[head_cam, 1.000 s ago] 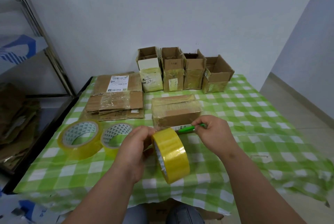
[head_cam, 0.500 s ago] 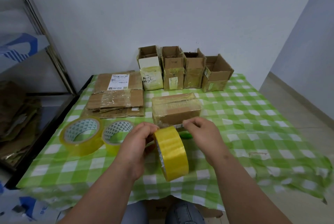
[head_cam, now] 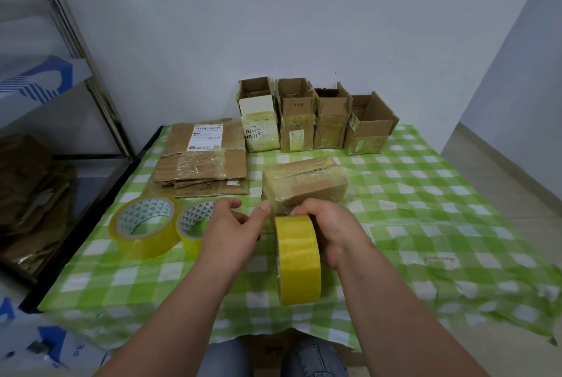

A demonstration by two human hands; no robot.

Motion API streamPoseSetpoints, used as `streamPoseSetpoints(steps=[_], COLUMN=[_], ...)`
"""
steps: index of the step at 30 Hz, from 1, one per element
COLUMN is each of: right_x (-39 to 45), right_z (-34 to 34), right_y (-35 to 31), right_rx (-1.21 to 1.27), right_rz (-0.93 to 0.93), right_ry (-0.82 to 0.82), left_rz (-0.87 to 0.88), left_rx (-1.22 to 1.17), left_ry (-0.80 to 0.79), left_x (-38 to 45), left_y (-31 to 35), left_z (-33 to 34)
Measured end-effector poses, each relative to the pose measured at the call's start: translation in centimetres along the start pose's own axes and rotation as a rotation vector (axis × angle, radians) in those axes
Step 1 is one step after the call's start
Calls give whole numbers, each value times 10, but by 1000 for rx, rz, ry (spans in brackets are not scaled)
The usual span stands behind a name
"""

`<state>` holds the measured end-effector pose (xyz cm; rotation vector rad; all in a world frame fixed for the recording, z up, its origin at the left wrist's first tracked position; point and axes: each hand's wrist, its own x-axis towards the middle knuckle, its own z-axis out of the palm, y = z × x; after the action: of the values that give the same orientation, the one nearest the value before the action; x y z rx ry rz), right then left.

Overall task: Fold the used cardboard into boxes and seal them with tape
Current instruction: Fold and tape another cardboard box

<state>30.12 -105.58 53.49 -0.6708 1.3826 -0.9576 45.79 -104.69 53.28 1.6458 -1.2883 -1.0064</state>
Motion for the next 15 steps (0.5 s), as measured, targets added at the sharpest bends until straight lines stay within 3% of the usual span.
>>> streamPoseSetpoints(steps=[6, 9, 15], right_x=[0, -4, -5], right_z=[0, -2, -12], right_y=[4, 3, 4], right_rx=[-5, 13, 51], right_rz=[-84, -126, -186], right_ry=[-45, -55, -41], left_rz=[484, 493, 501], left_rx=[306, 538, 483], left_ry=[-101, -222, -263], left_x=[19, 36, 52], left_y=[21, 28, 21], left_z=[3, 5, 1])
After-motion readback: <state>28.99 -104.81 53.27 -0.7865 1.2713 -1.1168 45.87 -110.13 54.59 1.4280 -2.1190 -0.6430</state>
